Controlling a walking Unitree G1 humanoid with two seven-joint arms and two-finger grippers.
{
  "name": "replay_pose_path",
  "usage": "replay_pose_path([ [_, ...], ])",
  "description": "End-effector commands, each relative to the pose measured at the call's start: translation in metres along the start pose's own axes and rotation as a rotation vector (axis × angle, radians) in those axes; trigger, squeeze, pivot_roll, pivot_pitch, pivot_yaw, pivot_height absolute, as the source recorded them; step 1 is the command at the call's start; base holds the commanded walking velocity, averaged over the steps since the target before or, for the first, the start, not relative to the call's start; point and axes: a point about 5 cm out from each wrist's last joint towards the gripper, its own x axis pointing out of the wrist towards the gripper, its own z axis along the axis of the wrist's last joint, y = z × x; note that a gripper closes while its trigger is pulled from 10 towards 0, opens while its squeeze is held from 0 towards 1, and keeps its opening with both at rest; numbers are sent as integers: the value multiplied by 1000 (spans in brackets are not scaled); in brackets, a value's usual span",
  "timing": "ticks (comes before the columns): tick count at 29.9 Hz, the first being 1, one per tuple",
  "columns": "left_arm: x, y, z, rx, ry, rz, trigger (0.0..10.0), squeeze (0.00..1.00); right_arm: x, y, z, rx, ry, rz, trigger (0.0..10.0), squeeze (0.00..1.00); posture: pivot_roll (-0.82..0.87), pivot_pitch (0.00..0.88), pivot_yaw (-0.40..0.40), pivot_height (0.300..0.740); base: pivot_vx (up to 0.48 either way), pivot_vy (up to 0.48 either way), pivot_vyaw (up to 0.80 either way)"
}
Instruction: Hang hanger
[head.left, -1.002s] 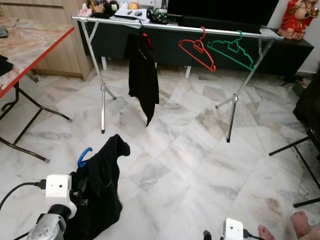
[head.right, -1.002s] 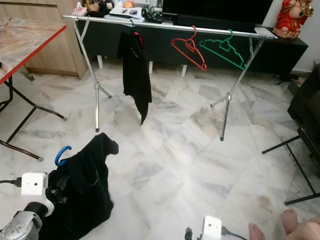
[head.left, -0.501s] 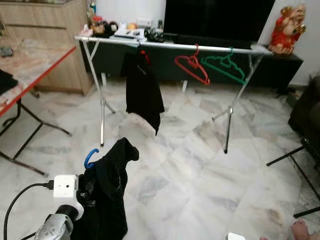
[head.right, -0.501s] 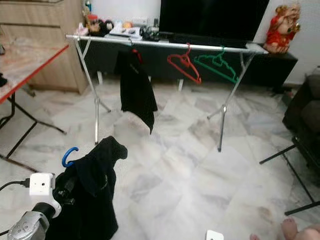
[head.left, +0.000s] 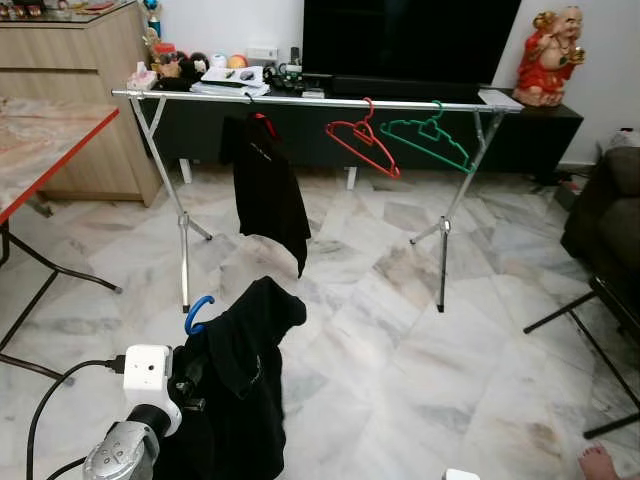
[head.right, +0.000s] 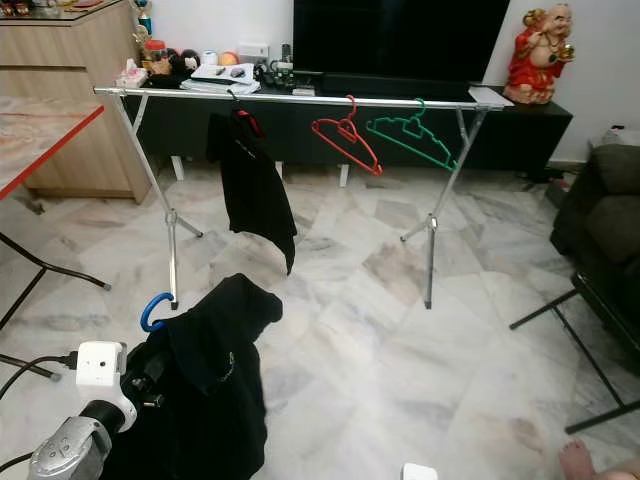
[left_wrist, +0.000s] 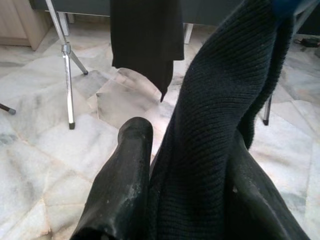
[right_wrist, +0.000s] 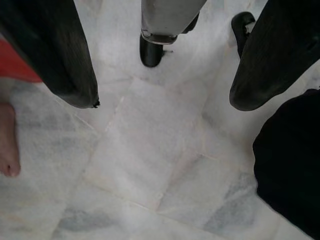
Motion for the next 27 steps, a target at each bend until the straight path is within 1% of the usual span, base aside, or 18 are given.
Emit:
replay_pose_path([
  [1,3,-2,7,7,-19,-12,10000,0,-1,-2,-7,-10,28,-7,10000,0,-45,0,-12,740,307,0,0],
  [8,1,0,5,9,-11,-12,10000,0,-1,-2,-8,-6,34,-10,10000,0,-46,0,-9,740,307,0,0],
  [14,2,1,9,7,-12,-9,10000,0,-1,-1,-6,1,29,-11,10000,0,-40,0,-5,740,316,0,0],
  [19,3,1,11,4,-15,-6,10000,0,-1,-1,-5,9,25,-14,10000,0,-33,22,-6,740,346,0,0],
  [20,4,0,12,5,-16,-6,10000,0,0,-1,-3,10,22,-16,10000,0,-28,40,-6,740,345,0,0],
  [27,6,1,15,11,-18,-5,10000,0,0,-1,0,26,14,-22,10000,0,-19,63,0,740,348,0,0],
])
